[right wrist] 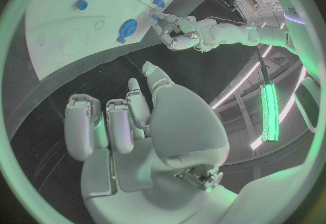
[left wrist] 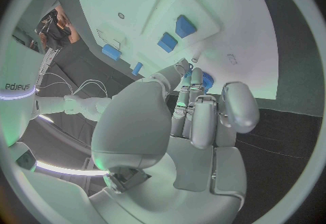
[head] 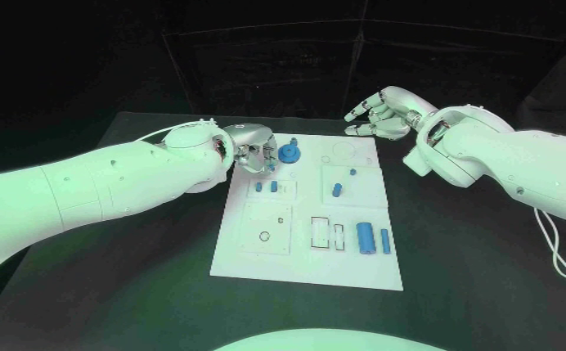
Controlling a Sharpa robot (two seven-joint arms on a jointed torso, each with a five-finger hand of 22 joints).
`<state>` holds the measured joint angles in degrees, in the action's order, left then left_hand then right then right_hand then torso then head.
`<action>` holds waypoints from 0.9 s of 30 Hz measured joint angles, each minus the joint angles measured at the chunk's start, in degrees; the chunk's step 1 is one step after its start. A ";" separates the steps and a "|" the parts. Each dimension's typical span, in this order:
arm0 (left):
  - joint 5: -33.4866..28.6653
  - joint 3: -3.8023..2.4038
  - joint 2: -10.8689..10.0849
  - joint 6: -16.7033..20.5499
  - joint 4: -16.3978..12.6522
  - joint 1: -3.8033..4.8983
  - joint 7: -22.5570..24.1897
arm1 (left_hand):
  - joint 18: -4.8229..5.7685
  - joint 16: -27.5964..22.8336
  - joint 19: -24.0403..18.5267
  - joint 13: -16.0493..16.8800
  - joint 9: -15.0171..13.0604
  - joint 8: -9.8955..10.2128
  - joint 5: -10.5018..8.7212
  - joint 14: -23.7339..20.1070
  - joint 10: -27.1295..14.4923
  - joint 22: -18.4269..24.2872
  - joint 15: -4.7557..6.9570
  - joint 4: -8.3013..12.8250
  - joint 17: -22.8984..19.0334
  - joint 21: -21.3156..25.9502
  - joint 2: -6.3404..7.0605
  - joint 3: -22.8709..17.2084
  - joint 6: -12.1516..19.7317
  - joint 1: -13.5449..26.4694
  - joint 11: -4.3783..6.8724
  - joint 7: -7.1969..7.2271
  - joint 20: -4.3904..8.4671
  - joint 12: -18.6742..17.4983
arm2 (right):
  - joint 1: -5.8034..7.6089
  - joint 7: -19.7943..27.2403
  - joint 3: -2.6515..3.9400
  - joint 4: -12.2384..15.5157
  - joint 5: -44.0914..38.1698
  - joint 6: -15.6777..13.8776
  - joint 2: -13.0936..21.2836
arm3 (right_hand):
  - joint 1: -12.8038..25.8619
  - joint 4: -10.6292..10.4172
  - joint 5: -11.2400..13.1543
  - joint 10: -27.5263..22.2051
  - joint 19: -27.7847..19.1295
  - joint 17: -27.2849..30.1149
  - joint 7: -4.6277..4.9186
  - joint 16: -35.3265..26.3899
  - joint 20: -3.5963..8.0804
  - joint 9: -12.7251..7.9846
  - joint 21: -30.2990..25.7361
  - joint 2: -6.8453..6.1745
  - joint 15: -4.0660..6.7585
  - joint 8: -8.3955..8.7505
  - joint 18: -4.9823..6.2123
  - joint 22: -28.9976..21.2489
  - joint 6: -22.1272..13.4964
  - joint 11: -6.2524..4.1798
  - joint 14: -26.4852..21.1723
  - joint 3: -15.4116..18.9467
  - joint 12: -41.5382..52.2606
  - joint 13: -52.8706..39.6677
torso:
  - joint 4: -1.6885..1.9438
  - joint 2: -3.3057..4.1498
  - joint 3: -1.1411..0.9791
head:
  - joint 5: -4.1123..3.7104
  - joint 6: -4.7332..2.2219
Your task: Assemble the parts on the task board
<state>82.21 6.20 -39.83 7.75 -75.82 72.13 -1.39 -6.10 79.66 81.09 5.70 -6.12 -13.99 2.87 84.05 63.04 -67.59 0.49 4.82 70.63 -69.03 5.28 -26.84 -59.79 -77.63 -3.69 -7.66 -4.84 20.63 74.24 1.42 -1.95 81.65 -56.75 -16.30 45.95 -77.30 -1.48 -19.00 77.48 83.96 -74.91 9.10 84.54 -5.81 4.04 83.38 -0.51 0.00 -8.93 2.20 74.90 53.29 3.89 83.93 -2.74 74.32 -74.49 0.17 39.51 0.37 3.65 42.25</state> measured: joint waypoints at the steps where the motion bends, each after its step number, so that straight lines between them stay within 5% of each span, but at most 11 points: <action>1: -0.06 0.00 -0.09 -0.06 -0.05 0.00 -0.02 | 0.00 0.00 0.00 0.00 0.00 0.00 0.00 0.00 0.14 0.00 0.00 0.00 0.00 0.00 0.00 0.00 0.00 0.00 0.02 0.00 0.00 0.00 | 0.00 0.00 0.00 -0.02 0.00 0.00 -0.01 | 0.00 0.00 0.00 0.00 0.00 0.00 0.00 0.00 0.00 0.00 0.00 0.00 0.00 0.00 0.00 0.00 0.00 0.00 0.00 0.00 0.00 0.00 | 0.00 0.00 0.00 | 0.04 0.04; 9: -0.36 0.00 -0.31 -0.87 0.16 0.00 -0.32 | -0.03 0.00 0.00 0.00 0.00 0.00 0.00 0.00 0.14 -0.08 0.00 0.00 -0.07 0.00 0.00 0.00 -0.20 0.00 0.01 0.19 0.00 0.00 | 0.00 0.00 0.00 -0.08 0.00 0.01 -0.03 | 0.00 0.00 0.00 0.00 0.00 0.00 0.00 0.00 0.00 0.00 0.00 0.00 0.00 0.00 0.00 0.00 0.00 0.00 0.00 0.00 0.00 0.00 | -0.10 -0.01 -0.05 | 0.70 0.31; 27: -0.57 0.00 2.20 -2.82 3.58 -0.02 -0.91 | -0.04 0.00 0.00 -0.04 0.01 0.22 0.00 0.00 0.13 -0.07 0.00 0.00 -0.20 0.00 0.00 0.00 -0.20 0.00 0.01 0.20 0.00 0.00 | 0.00 0.01 0.00 -0.06 0.00 0.03 -0.15 | 0.00 0.00 0.00 0.00 0.00 0.00 0.00 0.00 0.00 0.00 0.00 0.00 0.00 0.00 0.00 0.00 0.00 0.00 0.00 0.00 0.00 0.00 | -0.11 -0.02 -0.03 | 0.87 0.43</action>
<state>81.64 6.19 -37.63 4.93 -72.24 72.12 -2.30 -6.14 79.66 81.08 5.65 -6.11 -13.77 2.87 84.05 63.17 -67.66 0.49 4.83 70.42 -69.02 5.28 -26.83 -59.98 -77.64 -3.68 -7.46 -4.84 20.63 74.23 1.44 -1.95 81.59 -56.75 -16.27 45.80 -77.30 -1.48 -19.00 77.48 83.96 -74.90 9.10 84.54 -5.81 4.03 83.38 -0.51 0.00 -8.93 2.19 74.90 53.29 3.89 83.93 -2.74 74.33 -74.49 0.06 39.50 0.34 4.52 42.68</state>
